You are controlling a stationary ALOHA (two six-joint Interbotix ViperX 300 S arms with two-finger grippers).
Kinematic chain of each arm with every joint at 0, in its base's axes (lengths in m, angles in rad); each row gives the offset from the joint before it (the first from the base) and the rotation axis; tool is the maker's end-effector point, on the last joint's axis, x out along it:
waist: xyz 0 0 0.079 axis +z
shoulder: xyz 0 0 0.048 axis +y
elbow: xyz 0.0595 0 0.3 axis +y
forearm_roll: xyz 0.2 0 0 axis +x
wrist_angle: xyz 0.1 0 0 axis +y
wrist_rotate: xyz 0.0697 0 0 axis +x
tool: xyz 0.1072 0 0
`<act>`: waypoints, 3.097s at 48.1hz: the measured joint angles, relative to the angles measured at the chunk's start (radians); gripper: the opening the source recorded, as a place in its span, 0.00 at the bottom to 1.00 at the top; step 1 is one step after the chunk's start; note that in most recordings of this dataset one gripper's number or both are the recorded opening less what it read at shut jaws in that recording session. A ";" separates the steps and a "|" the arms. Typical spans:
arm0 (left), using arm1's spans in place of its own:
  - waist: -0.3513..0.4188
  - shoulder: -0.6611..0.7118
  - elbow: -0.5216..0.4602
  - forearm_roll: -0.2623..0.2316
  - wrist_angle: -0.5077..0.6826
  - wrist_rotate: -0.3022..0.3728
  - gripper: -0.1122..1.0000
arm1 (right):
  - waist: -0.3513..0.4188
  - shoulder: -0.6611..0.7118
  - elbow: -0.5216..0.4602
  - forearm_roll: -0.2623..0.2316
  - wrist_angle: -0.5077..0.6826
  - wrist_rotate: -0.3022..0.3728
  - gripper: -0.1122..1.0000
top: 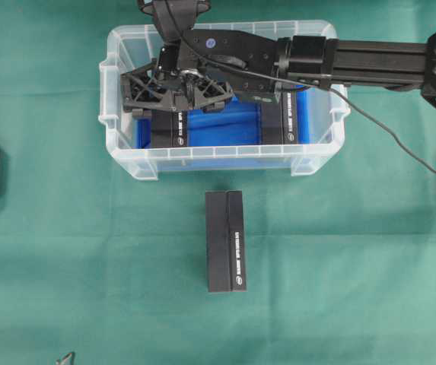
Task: Take the box out of the case with the right arm.
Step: 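Close the right gripper on the left black box, then lift the gripped box straight up out of the case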
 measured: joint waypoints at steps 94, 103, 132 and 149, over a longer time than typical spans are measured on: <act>0.000 -0.002 0.000 0.000 0.000 0.002 0.10 | 0.035 -0.031 -0.540 -0.061 0.592 0.057 0.72; 0.000 -0.002 0.000 -0.002 0.000 0.002 0.10 | 0.041 -0.031 -0.584 -0.067 0.612 0.060 0.72; 0.000 0.000 0.000 -0.002 0.000 0.002 0.10 | 0.048 -0.032 -0.601 -0.084 0.640 0.060 0.72; 0.000 -0.002 0.000 0.000 0.000 0.002 0.10 | 0.046 -0.031 -0.601 -0.087 0.640 0.060 0.72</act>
